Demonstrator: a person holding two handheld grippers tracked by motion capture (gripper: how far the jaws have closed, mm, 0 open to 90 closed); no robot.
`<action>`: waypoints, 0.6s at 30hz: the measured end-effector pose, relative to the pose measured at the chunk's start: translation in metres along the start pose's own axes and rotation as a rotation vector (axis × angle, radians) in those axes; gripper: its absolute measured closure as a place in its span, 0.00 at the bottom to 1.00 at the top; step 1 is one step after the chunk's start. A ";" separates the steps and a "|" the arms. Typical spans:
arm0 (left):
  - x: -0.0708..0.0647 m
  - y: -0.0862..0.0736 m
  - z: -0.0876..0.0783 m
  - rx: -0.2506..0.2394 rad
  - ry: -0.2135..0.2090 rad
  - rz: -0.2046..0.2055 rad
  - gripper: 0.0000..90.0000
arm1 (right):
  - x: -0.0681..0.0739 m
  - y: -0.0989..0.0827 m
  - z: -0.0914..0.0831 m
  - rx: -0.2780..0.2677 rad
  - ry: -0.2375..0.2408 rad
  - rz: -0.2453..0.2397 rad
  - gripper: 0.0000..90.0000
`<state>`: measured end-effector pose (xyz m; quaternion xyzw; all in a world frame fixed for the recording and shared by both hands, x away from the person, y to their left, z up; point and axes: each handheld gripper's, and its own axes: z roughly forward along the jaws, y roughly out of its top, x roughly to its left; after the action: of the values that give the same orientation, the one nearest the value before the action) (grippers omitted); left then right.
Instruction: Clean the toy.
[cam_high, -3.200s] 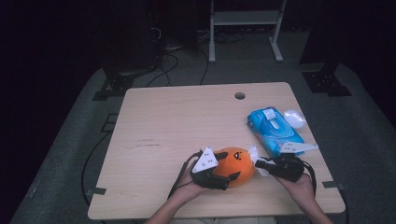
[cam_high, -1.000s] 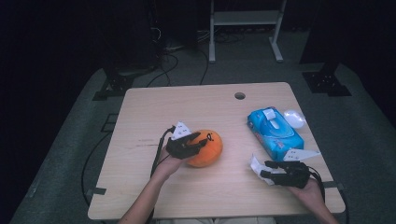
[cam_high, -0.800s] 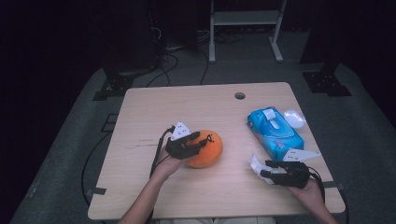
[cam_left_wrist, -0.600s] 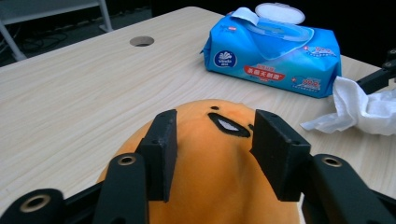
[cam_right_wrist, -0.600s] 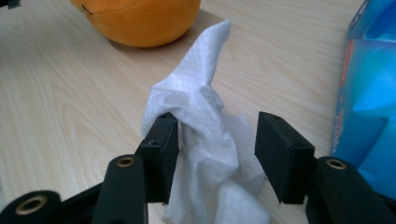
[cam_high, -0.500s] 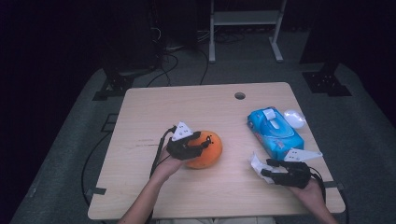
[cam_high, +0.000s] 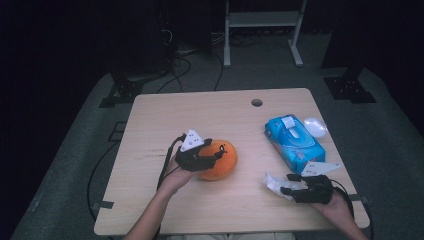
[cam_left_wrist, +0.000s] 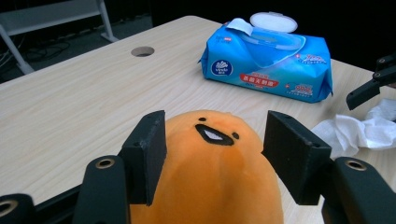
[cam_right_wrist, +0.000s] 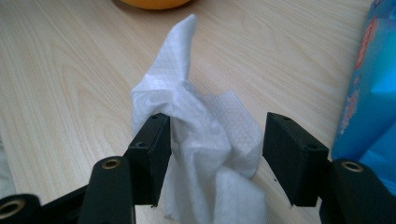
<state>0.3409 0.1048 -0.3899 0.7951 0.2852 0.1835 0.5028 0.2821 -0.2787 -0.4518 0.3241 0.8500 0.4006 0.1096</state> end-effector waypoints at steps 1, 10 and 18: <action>0.000 0.000 -0.001 -0.001 0.001 0.000 0.42 | 0.000 -0.001 -0.002 0.000 0.001 -0.003 0.45; 0.003 -0.003 -0.008 -0.011 0.009 -0.014 0.39 | -0.002 -0.008 -0.016 -0.033 -0.020 0.016 0.47; 0.013 -0.012 -0.027 -0.012 0.040 -0.036 0.37 | -0.004 -0.010 -0.024 -0.073 -0.003 0.048 0.46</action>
<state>0.3323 0.1360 -0.3887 0.7830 0.3085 0.1922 0.5048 0.2701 -0.3005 -0.4440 0.3407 0.8267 0.4333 0.1129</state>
